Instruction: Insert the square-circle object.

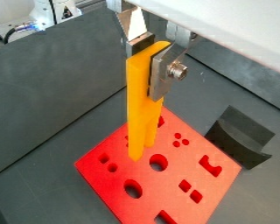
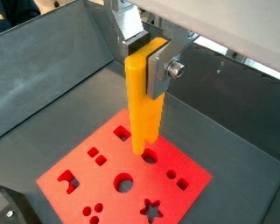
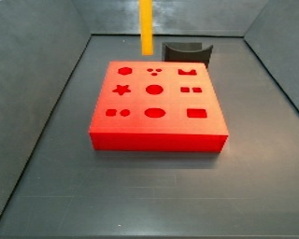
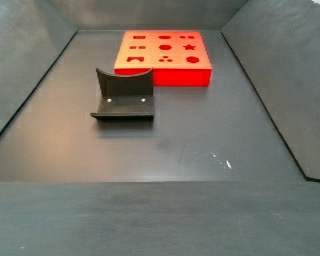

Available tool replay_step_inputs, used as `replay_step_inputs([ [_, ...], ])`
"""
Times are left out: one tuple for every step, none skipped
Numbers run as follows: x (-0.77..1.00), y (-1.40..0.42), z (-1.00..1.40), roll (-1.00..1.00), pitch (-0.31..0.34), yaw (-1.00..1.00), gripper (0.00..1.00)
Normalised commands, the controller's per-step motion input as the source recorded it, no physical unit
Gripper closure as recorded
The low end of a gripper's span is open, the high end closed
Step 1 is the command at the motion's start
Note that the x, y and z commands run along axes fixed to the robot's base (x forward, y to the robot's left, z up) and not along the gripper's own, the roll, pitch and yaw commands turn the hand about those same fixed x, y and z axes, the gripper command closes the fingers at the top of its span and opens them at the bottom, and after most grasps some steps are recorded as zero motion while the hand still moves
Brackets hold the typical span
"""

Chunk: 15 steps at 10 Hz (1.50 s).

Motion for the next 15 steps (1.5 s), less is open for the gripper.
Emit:
replay_step_inputs([
  [-0.15,0.00,-0.06,0.00,-0.064,0.00,1.00],
  [0.01,0.13,-0.35,-0.02,0.123,-0.75,1.00],
  [-0.03,0.00,-0.45,0.00,0.106,-1.00,1.00],
  [0.00,0.00,-0.41,0.00,0.020,-1.00,1.00],
  [-0.02,0.00,-0.38,-0.01,-0.043,-1.00,1.00],
  [-0.05,0.00,-0.29,-0.12,-0.147,-0.97,1.00],
  [0.00,0.00,-0.12,-0.04,-0.079,-1.00,1.00],
  [0.00,0.00,-0.11,-0.04,-0.076,-1.00,1.00],
  [0.00,0.00,-0.12,-0.04,-0.076,-1.00,1.00],
  [0.00,0.00,-0.09,-0.02,-0.080,-1.00,1.00],
  [0.00,0.00,0.00,0.00,-0.079,-1.00,1.00],
  [0.00,0.00,-0.02,0.00,-0.064,-1.00,1.00],
  [0.00,0.00,-0.20,-0.04,-0.077,-1.00,1.00],
  [0.00,0.00,-0.25,-0.06,-0.087,-1.00,1.00],
  [0.00,0.00,-0.32,0.00,-0.027,-1.00,1.00],
])
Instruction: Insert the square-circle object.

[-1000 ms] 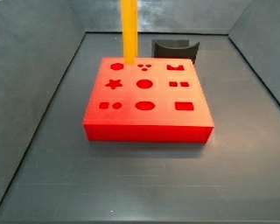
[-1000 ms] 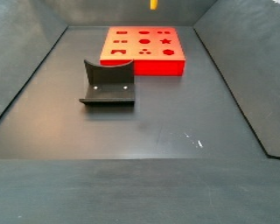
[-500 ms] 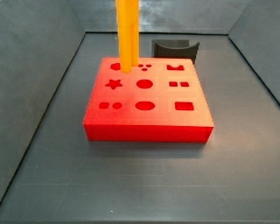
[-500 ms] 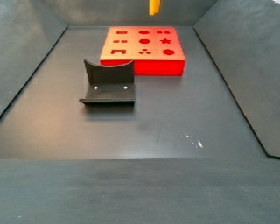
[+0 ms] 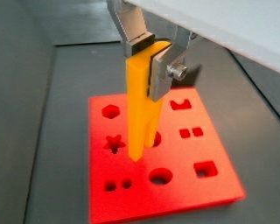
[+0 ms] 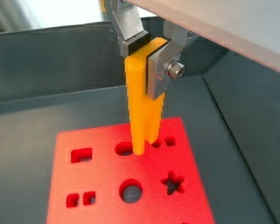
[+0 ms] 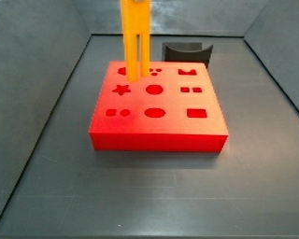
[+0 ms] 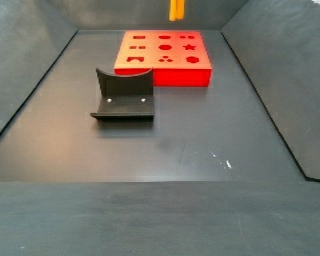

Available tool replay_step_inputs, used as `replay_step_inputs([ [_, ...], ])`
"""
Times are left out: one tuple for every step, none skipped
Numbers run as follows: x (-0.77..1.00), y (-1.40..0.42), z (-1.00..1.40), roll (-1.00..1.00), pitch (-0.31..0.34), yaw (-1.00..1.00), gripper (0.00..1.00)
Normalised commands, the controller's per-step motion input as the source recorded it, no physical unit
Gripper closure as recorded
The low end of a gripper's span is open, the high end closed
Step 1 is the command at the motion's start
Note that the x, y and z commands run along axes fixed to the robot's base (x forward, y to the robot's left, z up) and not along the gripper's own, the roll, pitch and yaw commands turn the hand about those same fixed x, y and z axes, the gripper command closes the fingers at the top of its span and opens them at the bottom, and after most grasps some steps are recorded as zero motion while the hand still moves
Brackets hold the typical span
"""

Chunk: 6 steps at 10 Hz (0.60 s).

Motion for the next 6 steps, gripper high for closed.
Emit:
replay_step_inputs([
  [0.00,0.00,-0.33,0.01,0.000,-1.00,1.00],
  [0.00,0.00,-0.35,0.00,0.000,-1.00,1.00],
  [0.00,0.00,-0.31,0.01,0.000,-1.00,1.00],
  [0.00,-0.07,-0.14,0.07,0.003,-1.00,1.00],
  [-0.03,-0.12,-0.09,0.09,0.017,-0.97,1.00],
  [-0.12,-0.25,0.00,0.13,0.050,-0.82,1.00],
])
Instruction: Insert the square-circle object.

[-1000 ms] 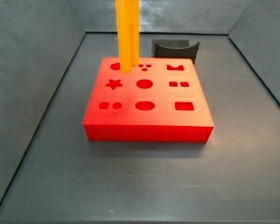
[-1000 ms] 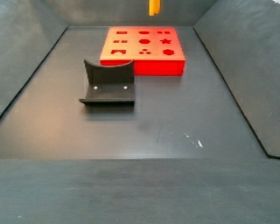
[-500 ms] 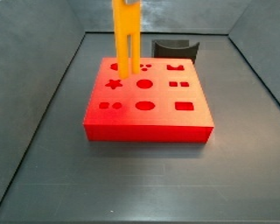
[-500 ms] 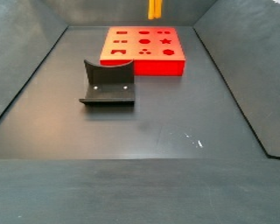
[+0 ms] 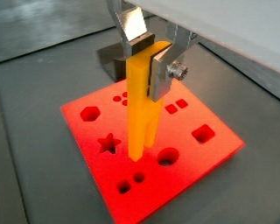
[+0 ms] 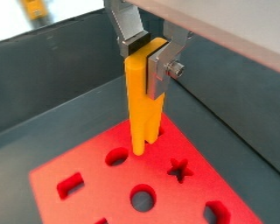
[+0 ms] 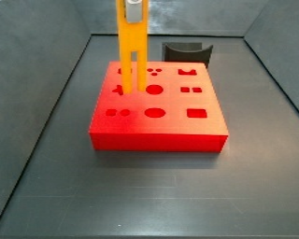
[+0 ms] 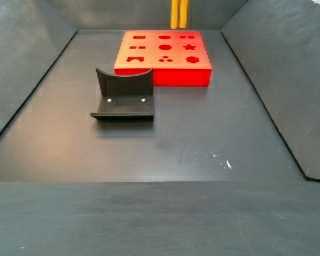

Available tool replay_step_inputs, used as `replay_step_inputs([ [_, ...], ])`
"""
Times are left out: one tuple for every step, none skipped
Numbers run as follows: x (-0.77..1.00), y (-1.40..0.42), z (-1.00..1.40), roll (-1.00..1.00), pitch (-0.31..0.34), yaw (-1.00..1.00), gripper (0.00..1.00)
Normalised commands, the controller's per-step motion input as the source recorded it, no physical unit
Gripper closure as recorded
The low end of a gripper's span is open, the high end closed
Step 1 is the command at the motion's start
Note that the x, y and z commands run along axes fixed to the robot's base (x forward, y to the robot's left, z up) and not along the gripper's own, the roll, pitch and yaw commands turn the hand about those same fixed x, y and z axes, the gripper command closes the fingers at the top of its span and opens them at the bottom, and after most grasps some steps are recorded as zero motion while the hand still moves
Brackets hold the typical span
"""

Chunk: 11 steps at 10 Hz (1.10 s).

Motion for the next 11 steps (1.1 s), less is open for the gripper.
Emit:
replay_step_inputs([
  [-0.11,-0.24,0.00,0.13,0.047,-0.83,1.00],
  [-0.19,-0.27,-0.29,0.03,0.000,-0.75,1.00],
  [-0.43,-0.20,-0.34,0.00,-0.083,-0.57,1.00],
  [-0.33,0.00,-0.36,0.00,-0.086,-0.49,1.00],
  [-0.15,0.00,-0.16,-0.09,-0.134,-0.47,1.00],
  [0.00,0.01,-0.03,-0.08,-0.066,-0.13,1.00],
  [0.00,0.00,-0.03,-0.23,-0.101,0.00,1.00],
  [0.00,0.02,0.00,-0.31,-0.110,0.03,1.00],
  [0.00,0.03,0.00,-0.39,-0.134,0.07,1.00],
  [0.00,0.07,0.00,-0.41,-0.179,0.08,1.00],
  [-0.10,0.13,-0.04,-0.26,-0.173,0.04,1.00],
])
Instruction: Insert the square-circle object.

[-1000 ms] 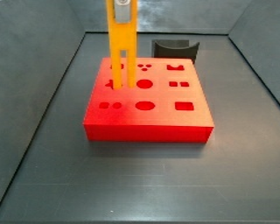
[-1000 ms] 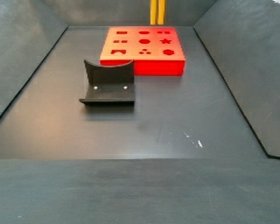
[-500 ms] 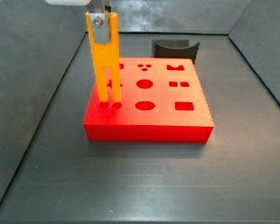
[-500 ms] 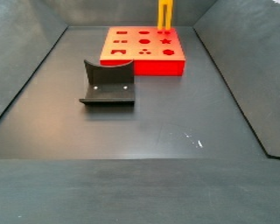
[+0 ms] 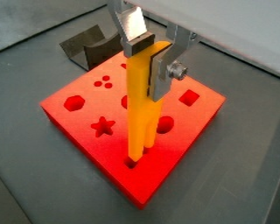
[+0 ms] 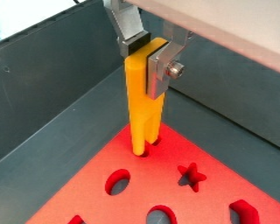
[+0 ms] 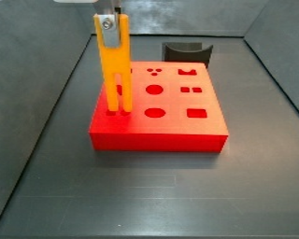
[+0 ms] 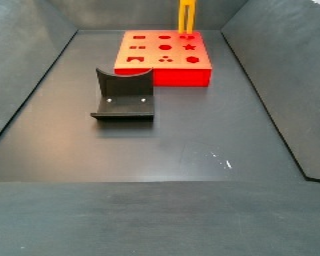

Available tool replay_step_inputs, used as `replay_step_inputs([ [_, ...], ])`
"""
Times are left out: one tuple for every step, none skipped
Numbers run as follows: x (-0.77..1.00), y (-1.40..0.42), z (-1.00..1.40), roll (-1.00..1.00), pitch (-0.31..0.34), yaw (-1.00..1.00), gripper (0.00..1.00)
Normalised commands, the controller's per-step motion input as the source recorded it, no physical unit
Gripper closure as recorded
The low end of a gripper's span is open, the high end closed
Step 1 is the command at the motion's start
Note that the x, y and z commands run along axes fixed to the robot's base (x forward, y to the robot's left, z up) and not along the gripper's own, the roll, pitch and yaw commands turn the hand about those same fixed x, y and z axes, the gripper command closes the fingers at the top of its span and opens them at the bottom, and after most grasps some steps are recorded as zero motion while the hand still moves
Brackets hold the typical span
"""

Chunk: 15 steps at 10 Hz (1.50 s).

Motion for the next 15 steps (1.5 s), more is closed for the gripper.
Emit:
replay_step_inputs([
  [-0.21,0.11,-0.12,-0.04,-0.117,0.00,1.00],
  [-0.46,0.13,-0.07,0.13,-0.003,0.00,1.00],
  [-0.45,0.00,-0.07,0.13,-0.010,0.00,1.00],
  [-0.14,-0.17,-0.04,0.06,-0.040,0.03,1.00],
  [0.11,-0.22,-0.03,0.02,-0.030,0.11,1.00],
  [0.25,-0.11,-0.01,0.00,-0.011,0.11,1.00],
  [0.27,0.00,-0.06,0.00,-0.027,0.02,1.00],
  [0.29,0.00,-0.06,0.00,-0.050,0.04,1.00],
  [0.19,0.00,-0.09,0.00,-0.059,0.05,1.00],
  [0.05,0.00,-0.09,0.00,-0.049,0.10,1.00],
  [0.10,0.00,-0.13,0.00,-0.074,0.09,1.00],
  [0.00,0.01,-0.14,0.00,-0.063,0.09,1.00],
  [0.00,0.00,-0.13,0.01,-0.060,0.10,1.00],
  [0.23,0.00,-0.17,0.02,-0.050,0.07,1.00],
  [0.19,0.00,-0.14,0.02,-0.043,0.09,1.00],
])
